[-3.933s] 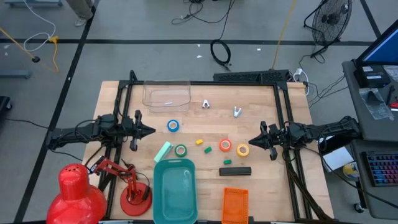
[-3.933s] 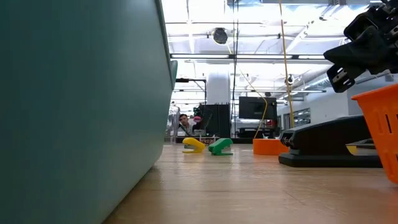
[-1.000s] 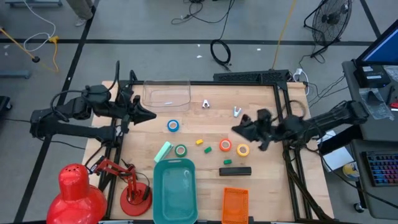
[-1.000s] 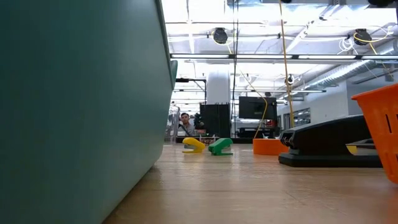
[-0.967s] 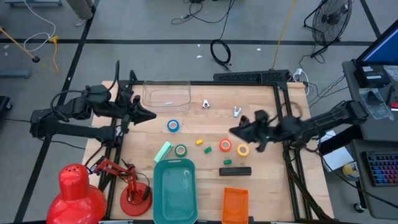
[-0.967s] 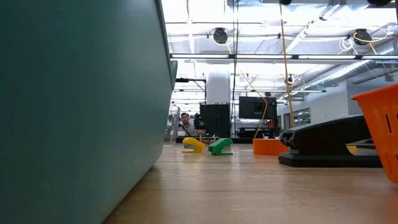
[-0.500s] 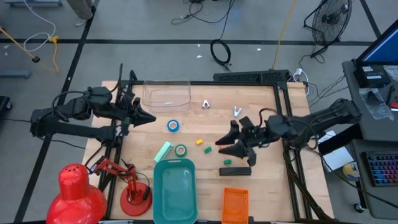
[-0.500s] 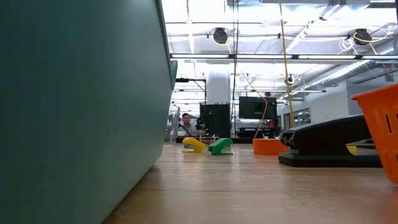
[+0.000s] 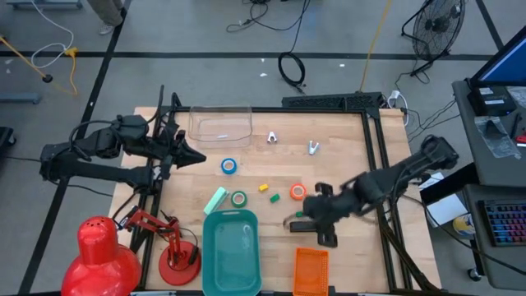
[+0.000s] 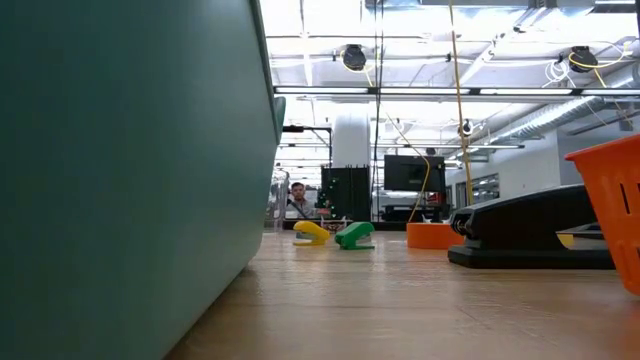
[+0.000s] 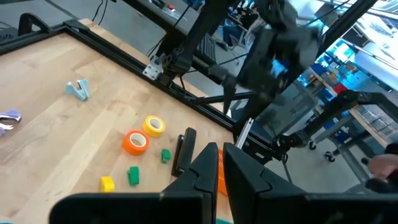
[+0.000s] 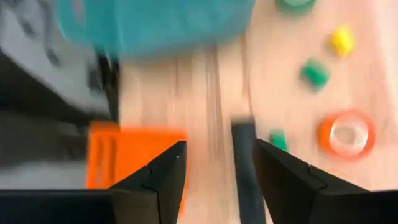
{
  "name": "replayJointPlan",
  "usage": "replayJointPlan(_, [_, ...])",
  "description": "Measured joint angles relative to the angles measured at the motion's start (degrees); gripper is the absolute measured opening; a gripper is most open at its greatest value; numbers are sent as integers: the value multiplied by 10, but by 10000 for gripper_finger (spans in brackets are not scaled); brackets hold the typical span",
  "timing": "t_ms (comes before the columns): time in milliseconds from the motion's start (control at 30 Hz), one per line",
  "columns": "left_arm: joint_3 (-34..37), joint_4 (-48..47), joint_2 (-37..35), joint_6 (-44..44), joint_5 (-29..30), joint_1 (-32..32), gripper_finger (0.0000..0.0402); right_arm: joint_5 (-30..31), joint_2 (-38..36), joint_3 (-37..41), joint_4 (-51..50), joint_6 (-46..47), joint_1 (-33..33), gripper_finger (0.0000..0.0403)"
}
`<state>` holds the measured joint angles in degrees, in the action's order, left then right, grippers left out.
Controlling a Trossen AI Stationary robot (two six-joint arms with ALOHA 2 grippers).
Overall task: Pick and place Stapler, Stapler remover, tape
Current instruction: Put the black stapler into the green bin
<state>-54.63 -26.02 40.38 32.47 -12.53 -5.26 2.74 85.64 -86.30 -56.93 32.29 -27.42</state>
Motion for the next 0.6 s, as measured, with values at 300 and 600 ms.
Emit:
replayJointPlan(300, [0, 0, 0, -2, 4, 13, 26, 19, 106, 1, -65, -54, -38, 180])
replayJointPlan(600, [0, 0, 1, 0, 5, 21, 26, 44, 169, 39, -18, -78, -36, 180])
